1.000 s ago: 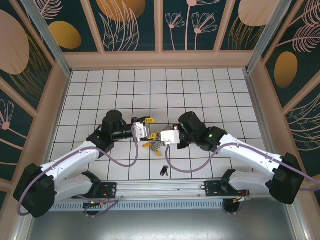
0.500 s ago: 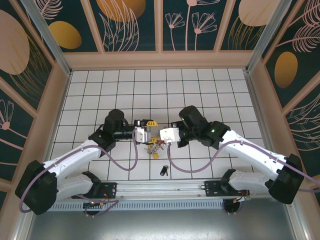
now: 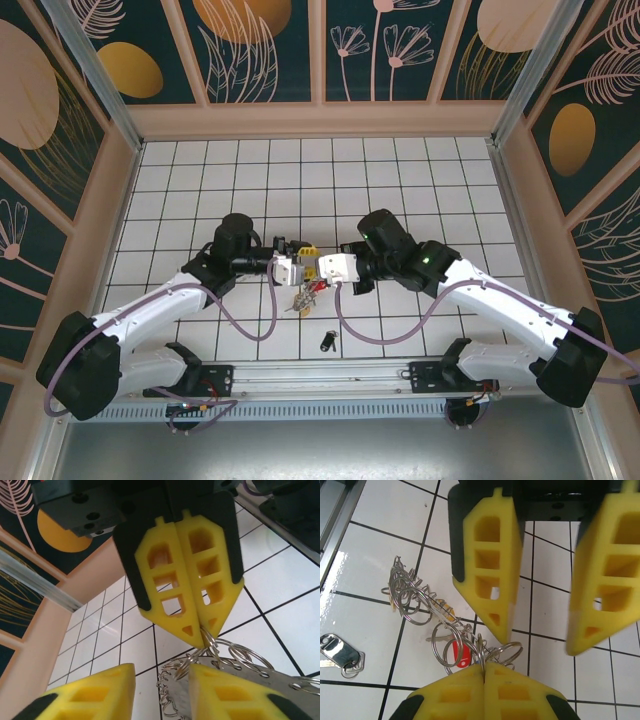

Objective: Put the keys on the keyring

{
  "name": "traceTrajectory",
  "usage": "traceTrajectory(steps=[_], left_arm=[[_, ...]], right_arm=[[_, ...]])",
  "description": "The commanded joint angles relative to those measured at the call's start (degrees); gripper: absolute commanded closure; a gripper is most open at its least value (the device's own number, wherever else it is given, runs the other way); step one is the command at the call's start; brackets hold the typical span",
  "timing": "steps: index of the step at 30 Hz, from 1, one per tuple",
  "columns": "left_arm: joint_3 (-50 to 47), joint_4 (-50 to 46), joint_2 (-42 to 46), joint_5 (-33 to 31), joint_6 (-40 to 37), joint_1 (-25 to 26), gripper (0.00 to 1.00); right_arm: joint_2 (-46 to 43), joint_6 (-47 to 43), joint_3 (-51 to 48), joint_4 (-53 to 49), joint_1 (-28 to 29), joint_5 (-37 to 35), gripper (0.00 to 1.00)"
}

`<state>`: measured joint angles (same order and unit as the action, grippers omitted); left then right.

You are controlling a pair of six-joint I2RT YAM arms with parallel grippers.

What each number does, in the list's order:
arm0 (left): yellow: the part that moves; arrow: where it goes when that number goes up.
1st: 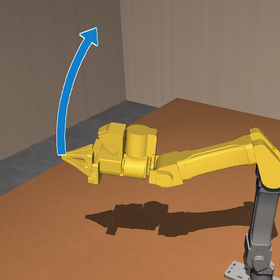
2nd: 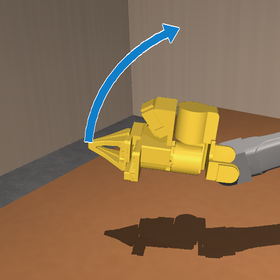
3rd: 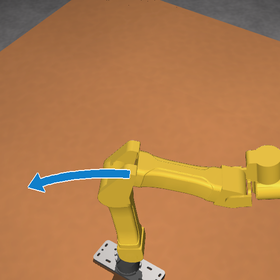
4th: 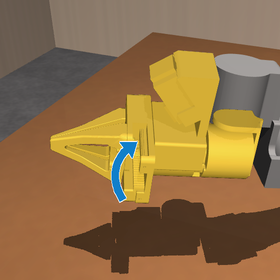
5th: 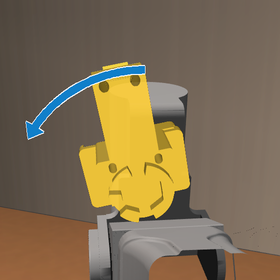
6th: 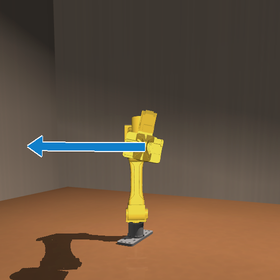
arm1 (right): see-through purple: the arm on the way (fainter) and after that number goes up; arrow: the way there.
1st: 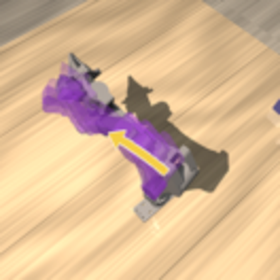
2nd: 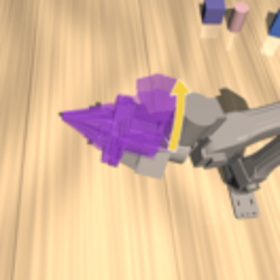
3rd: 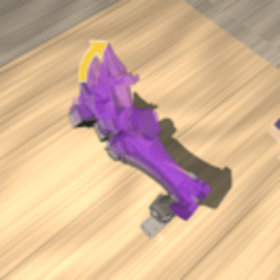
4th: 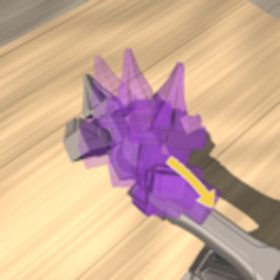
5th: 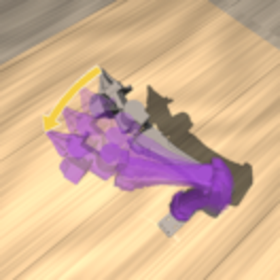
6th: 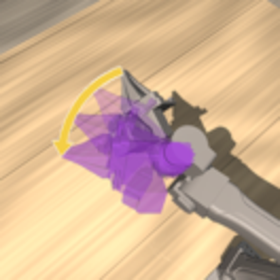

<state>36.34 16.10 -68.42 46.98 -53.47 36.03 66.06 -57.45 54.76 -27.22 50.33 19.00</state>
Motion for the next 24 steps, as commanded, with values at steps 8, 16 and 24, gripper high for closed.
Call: traceTrajectory(steps=[8,16,24], left_arm=[[1.4,-2.44,-3.96,6.06,-2.15,0.64,0.72],[3.51,-1.56,-3.97,2.37,2.23,0.64,1.0],[2.95,1.87,-1.73,-6.17,21.22,0.7,1.0]], right_arm=[[-1.42,2.31,1.23,4.76,-1.5,2.64,1.0],[-3.81,6.16,-0.88,7.88,-4.0,4.01,1.0],[-9.05,14.95,-7.2,16.92,-6.89,6.15,1.0]])
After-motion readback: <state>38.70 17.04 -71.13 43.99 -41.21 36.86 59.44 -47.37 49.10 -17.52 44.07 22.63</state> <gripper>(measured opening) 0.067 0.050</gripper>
